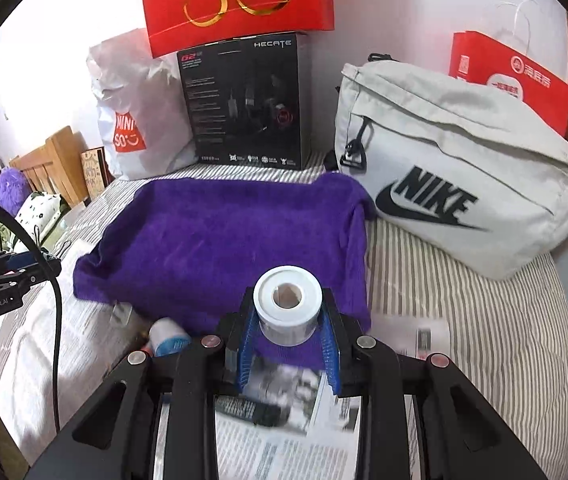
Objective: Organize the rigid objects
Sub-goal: 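Carry the clip and tape roll onto the purple towel and release both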
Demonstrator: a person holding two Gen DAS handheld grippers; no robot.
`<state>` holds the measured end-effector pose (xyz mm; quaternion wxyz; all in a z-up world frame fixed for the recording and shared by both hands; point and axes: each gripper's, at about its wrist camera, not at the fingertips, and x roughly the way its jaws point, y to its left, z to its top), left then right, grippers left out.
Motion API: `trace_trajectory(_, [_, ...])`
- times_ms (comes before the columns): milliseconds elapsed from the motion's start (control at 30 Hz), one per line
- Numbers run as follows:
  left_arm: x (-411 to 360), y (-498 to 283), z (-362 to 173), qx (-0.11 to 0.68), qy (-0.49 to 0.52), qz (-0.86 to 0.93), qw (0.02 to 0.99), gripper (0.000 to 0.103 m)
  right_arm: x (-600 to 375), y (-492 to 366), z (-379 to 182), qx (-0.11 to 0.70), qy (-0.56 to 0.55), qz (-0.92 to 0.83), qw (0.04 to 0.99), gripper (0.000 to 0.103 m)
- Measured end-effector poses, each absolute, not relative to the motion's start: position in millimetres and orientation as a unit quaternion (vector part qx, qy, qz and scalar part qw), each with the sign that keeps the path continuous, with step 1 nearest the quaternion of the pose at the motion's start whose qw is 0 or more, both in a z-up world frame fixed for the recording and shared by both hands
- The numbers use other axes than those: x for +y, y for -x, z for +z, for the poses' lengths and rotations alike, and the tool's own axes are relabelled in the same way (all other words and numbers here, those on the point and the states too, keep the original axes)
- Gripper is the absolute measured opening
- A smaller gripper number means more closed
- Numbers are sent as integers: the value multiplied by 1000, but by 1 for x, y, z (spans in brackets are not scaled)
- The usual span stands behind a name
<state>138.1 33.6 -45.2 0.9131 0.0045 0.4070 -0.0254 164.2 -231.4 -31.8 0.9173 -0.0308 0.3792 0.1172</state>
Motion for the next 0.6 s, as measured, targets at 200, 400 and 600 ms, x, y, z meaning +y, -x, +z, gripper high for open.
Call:
trace_trajectory(200, [25, -178, -45, 410, -12, -44, 911, 40, -224, -208, -36, 387, 35, 121, 913, 29])
trace_trajectory(400, [27, -222, -58, 425, -5, -42, 904, 40, -210, -254, -50, 404, 45, 127, 905, 29])
trace_trajectory(600, [28, -262, -77, 442, 12, -44, 896, 40, -198, -294, -74, 434, 72, 119, 890, 29])
